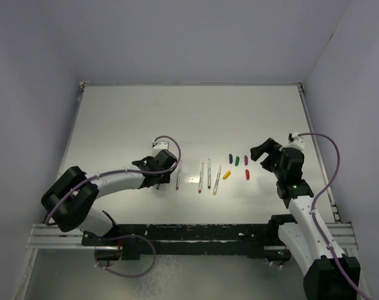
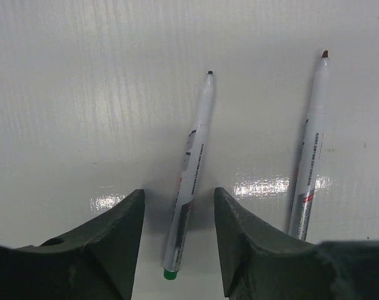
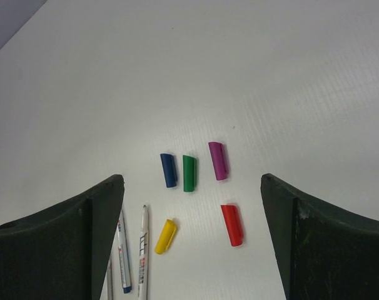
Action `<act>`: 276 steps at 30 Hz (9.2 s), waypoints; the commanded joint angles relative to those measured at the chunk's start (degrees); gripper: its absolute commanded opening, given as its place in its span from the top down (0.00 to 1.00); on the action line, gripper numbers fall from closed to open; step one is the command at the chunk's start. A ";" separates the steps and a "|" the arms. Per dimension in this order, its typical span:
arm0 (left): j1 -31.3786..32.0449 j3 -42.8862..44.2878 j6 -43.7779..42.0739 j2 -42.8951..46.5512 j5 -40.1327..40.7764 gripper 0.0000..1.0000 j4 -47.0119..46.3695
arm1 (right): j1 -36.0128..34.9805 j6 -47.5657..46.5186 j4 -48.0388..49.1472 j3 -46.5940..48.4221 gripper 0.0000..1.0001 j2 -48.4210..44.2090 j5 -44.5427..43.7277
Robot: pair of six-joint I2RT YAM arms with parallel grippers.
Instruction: Insert the pens into the pen caps
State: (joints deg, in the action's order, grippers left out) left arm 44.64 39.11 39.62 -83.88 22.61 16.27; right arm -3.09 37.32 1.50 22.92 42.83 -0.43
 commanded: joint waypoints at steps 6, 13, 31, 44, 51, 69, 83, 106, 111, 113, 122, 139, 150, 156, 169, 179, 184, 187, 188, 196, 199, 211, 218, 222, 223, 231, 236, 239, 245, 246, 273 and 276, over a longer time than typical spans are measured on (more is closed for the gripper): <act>-0.26 -0.47 0.24 -3.79 -7.74 0.56 2.04 | 0.02 -0.32 -2.63 4.98 0.08 0.07 -0.31; -0.56 -0.16 1.05 -4.96 -11.61 0.68 3.62 | 0.02 -0.04 -3.62 6.02 0.08 0.14 -0.72; -0.63 0.73 2.56 -6.07 -17.88 0.60 10.85 | 0.02 0.02 -7.96 8.11 0.08 0.43 -0.27; 0.39 4.50 3.73 -9.93 -14.93 0.56 16.84 | 0.02 0.36 -7.40 7.76 0.08 0.61 -0.67; 0.80 7.38 3.11 -12.91 -14.40 0.51 19.79 | 0.02 0.54 -7.12 7.76 0.08 -0.01 -1.30; 1.29 9.40 4.88 -18.81 -15.71 0.79 22.16 | 0.02 0.26 -6.84 7.75 0.08 0.30 -1.13; 1.41 9.45 3.59 -12.69 -12.01 1.00 21.58 | 0.02 -1.58 -12.13 8.94 0.15 3.11 -6.68; 4.57 7.64 -6.25 4.73 -14.31 1.00 0.97 | -11.11 -9.55 -2.24 12.71 0.72 24.62 -4.28; 5.11 4.14 -5.56 7.69 -16.22 1.00 -4.10 | -12.11 -10.32 -1.86 15.19 0.65 30.54 -4.48; 5.19 2.64 -5.49 8.99 -16.76 1.00 -5.86 | -12.49 -10.47 -1.70 15.77 0.63 31.99 -4.83; 5.28 0.35 -8.89 11.21 -18.10 1.00 -8.60 | -14.49 -10.43 -1.10 17.15 0.61 36.29 -6.84; 5.45 0.26 -9.68 11.03 -19.14 1.00 -8.36 | -16.08 -9.40 -2.54 20.78 0.61 43.51 -11.27; 5.45 0.35 -9.26 9.91 -19.32 1.00 -8.45 | -16.41 -9.37 -2.81 20.85 0.61 44.95 -11.40; 5.44 0.40 -8.95 9.18 -19.31 1.00 -8.21 | -17.00 -9.28 -3.53 20.95 0.61 45.99 -11.35; 5.43 0.18 -8.51 8.95 -19.15 1.00 -7.53 | -18.22 -7.74 -7.50 21.29 0.71 48.47 -13.63; 5.45 0.69 -8.77 9.27 -18.47 1.00 -6.20 | -18.84 -7.54 -12.02 22.55 0.74 51.17 -13.27; 5.45 0.80 -8.84 9.55 -18.23 1.00 -5.64 | -19.94 -6.43 -14.69 23.16 0.68 51.68 -14.11; 5.43 0.90 -8.97 9.77 -17.92 1.00 -5.30 | -20.26 -5.50 -15.35 22.86 0.68 51.44 -14.38; 5.39 0.92 -9.02 9.80 -17.87 1.00 -5.21 | -20.28 -5.24 -15.71 22.87 0.68 51.40 -14.53; 5.44 1.42 -9.92 9.90 -17.46 1.00 -4.36 | -20.55 -4.15 -16.67 21.92 0.74 50.35 -15.22; 5.40 1.71 -10.00 9.65 -17.34 1.00 -4.00 | -20.53 -4.09 -17.17 21.82 0.81 50.34 -15.22; 5.45 1.74 -10.17 9.85 -16.31 1.00 -4.91 | -20.61 -5.42 -16.19 23.09 1.00 47.40 -14.79; 5.45 -0.46 -10.76 12.48 -14.83 1.00 -10.29 | -20.62 -9.18 -8.40 23.63 1.00 35.28 -11.62; 5.45 -1.62 -11.02 13.13 -15.42 1.00 -14.45 | -20.59 -10.38 -1.08 20.98 1.00 28.42 -7.62; 5.45 -2.16 -10.89 13.21 -16.19 1.00 -16.24 | -20.59 -10.63 1.16 20.00 1.00 27.05 -6.20; 5.45 -7.44 -9.29 12.67 -26.28 1.00 -36.74 | -20.59 -6.00 24.95 11.42 1.00 21.10 12.17; 5.41 -8.13 -8.85 12.14 -30.95 1.00 -44.59 | -20.51 0.70 44.89 6.46 1.00 22.08 19.38; 5.45 -8.60 -8.32 11.93 -33.21 1.00 -48.98 | -20.54 5.60 57.39 4.35 1.00 23.67 21.57; 5.43 -10.34 -6.02 11.51 -35.47 1.00 -57.55 | -20.55 16.07 78.01 1.44 1.00 29.49 22.50; 5.45 -10.29 -5.94 11.49 -35.49 1.00 -57.94 | -20.54 17.11 80.10 1.28 1.00 30.38 22.53; 5.43 -9.97 -4.86 13.19 -32.77 1.00 -60.67 | -20.62 24.27 93.30 -0.67 1.00 36.51 25.19; 5.39 -9.91 -4.81 13.46 -32.63 1.00 -60.88 | -20.63 24.16 93.56 -0.89 1.00 36.79 25.32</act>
State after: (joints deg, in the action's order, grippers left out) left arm 49.69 28.23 33.91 -72.14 -9.43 -39.83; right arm -23.53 61.58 90.19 22.00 79.75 23.62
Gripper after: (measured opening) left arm 0.034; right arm 0.035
